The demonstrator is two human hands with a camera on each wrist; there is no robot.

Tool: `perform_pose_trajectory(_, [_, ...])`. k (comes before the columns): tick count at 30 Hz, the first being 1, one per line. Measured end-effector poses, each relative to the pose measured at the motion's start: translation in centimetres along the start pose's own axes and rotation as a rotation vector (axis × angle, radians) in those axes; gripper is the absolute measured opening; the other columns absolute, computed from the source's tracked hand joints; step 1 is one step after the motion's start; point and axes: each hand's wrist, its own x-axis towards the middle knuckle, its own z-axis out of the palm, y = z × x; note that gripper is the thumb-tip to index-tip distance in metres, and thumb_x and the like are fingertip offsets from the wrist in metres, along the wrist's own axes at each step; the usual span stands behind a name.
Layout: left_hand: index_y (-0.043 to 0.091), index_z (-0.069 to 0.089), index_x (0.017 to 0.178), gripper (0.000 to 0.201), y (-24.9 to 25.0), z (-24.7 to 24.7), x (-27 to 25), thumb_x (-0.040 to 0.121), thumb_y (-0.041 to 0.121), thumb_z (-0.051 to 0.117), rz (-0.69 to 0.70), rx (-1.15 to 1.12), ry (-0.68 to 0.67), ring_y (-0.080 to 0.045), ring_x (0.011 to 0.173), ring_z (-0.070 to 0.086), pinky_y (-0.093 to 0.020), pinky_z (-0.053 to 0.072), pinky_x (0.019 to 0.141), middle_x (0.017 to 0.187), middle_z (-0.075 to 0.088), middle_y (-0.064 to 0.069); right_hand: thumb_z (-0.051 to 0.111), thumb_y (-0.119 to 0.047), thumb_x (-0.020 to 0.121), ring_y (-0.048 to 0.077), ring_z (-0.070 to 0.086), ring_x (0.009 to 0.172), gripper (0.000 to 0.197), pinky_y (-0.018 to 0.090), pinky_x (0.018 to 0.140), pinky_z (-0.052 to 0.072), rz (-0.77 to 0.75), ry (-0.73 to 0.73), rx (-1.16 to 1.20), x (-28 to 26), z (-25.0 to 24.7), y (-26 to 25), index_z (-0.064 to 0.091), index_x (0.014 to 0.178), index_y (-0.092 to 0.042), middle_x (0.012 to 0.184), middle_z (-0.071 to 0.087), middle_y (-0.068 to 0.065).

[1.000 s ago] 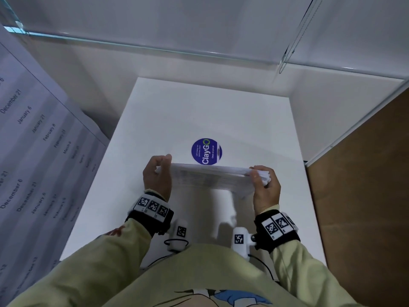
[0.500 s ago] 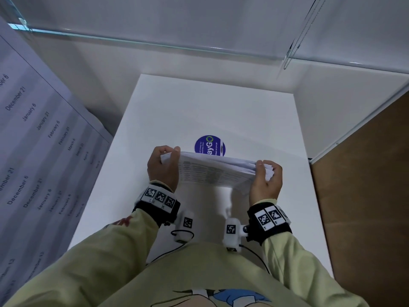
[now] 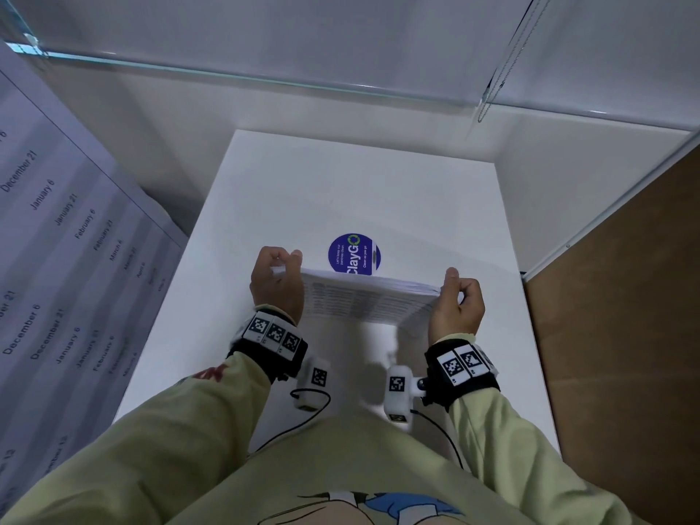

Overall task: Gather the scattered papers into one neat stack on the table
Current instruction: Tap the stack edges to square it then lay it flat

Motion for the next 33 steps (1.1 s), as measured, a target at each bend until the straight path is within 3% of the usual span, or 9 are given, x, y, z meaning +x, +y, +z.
perform_pose_trajectory(3, [0.036, 0.046, 0.089, 0.027, -0.3, -0.5, 0.2, 0.069, 0.031, 0.064, 0.05, -0.073, -0.156, -0.022, 0.073, 0.055, -0.036, 0.05, 0.06, 0.085, 0.055, -0.002, 0.067, -0.052, 0.076, -0.005, 0.045, 0.061, 0.042, 0.013, 0.06, 0.039, -0.037, -0.167, -0.008, 0.1, -0.4, 0.0, 0.049, 0.087, -0.015, 0.077, 0.047, -0.009])
perform_pose_trajectory(6, [0.031, 0.042, 0.106, 0.048, -0.9, -1.0, 0.3, 0.065, 0.016, 0.063, 0.126, 0.017, -0.28, -0.021, 0.078, 0.057, -0.037, 0.054, 0.061, 0.094, 0.054, -0.004, 0.08, -0.033, 0.062, 0.013, 0.057, 0.076, 0.05, 0.022, 0.067, 0.049, -0.056, -0.34, -0.154, 0.6, -1.1, 0.7, 0.045, 0.097, -0.026, 0.091, 0.052, -0.006])
perform_pose_trajectory(12, [0.019, 0.052, 0.079, 0.009, -1.2, -0.6, 1.3, 0.07, 0.021, 0.055, 0.081, 0.171, -0.206, -0.026, 0.065, 0.053, -0.044, 0.056, 0.062, 0.069, 0.056, 0.0, 0.057, 0.007, 0.078, 0.01, 0.049, 0.065, 0.028, 0.023, 0.061, 0.041, -0.057, -0.336, -0.176, 0.9, -1.1, 0.3, 0.048, 0.072, -0.019, 0.074, 0.056, -0.006])
perform_pose_trajectory(15, [0.016, 0.051, 0.075, 0.007, -0.6, -1.1, 1.1, 0.069, 0.017, 0.055, 0.126, 0.125, -0.227, -0.023, 0.062, 0.05, -0.038, 0.048, 0.056, 0.066, 0.054, -0.001, 0.051, 0.018, 0.078, 0.003, 0.055, 0.063, 0.022, 0.016, 0.058, 0.044, -0.036, -0.355, -0.017, 0.8, -1.9, -0.5, 0.048, 0.071, -0.003, 0.075, 0.061, 0.0])
perform_pose_trajectory(18, [0.016, 0.05, 0.075, 0.015, -1.6, -1.7, 0.4, 0.067, 0.022, 0.062, 0.101, 0.138, -0.295, -0.02, 0.059, 0.049, -0.034, 0.045, 0.052, 0.066, 0.053, 0.002, 0.056, 0.017, 0.074, -0.002, 0.053, 0.059, 0.025, 0.011, 0.055, 0.044, -0.006, -0.339, -0.054, 0.4, -2.8, 0.2, 0.052, 0.082, -0.007, 0.077, 0.057, -0.001])
perform_pose_trajectory(22, [0.024, 0.057, 0.077, 0.021, -2.4, -1.5, -0.2, 0.066, 0.037, 0.07, -0.036, 0.246, -0.37, -0.029, 0.074, 0.066, -0.051, 0.059, 0.064, 0.076, 0.064, 0.004, 0.062, 0.01, 0.077, 0.012, 0.048, 0.06, 0.03, 0.01, 0.049, 0.04, 0.039, -0.315, -0.124, 0.0, -2.4, 1.2, 0.053, 0.081, -0.018, 0.071, 0.053, -0.002])
perform_pose_trajectory(25, [0.018, 0.064, 0.088, 0.025, -1.3, -1.2, 0.3, 0.065, 0.028, 0.064, -0.016, 0.206, -0.324, -0.031, 0.083, 0.067, -0.048, 0.058, 0.076, 0.084, 0.069, -0.004, 0.061, 0.008, 0.08, 0.014, 0.048, 0.061, 0.019, 0.012, 0.051, 0.04, 0.013, -0.357, -0.133, 0.6, -2.7, 0.5, 0.057, 0.079, -0.01, 0.067, 0.054, 0.0])
perform_pose_trajectory(28, [0.012, 0.067, 0.104, 0.045, 0.1, -1.3, 1.6, 0.065, 0.032, 0.058, 0.008, 0.274, -0.395, -0.031, 0.093, 0.067, -0.046, 0.056, 0.085, 0.099, 0.071, -0.008, 0.06, 0.003, 0.071, 0.016, 0.051, 0.066, 0.018, 0.026, 0.059, 0.043, 0.075, -0.397, -0.034, 1.5, -3.3, 0.0, 0.059, 0.073, -0.016, 0.068, 0.057, -0.002])
perform_pose_trajectory(33, [0.02, 0.042, 0.126, 0.054, -0.5, -1.8, 3.0, 0.08, 0.035, 0.066, -0.299, 0.384, -0.346, -0.035, 0.103, 0.061, -0.04, 0.049, 0.09, 0.121, 0.062, -0.015, 0.055, 0.002, 0.067, 0.022, 0.046, 0.057, 0.021, 0.03, 0.054, 0.036, 0.286, -0.51, 0.099, 1.8, -2.6, -0.1, 0.058, 0.071, -0.018, 0.06, 0.049, 0.008])
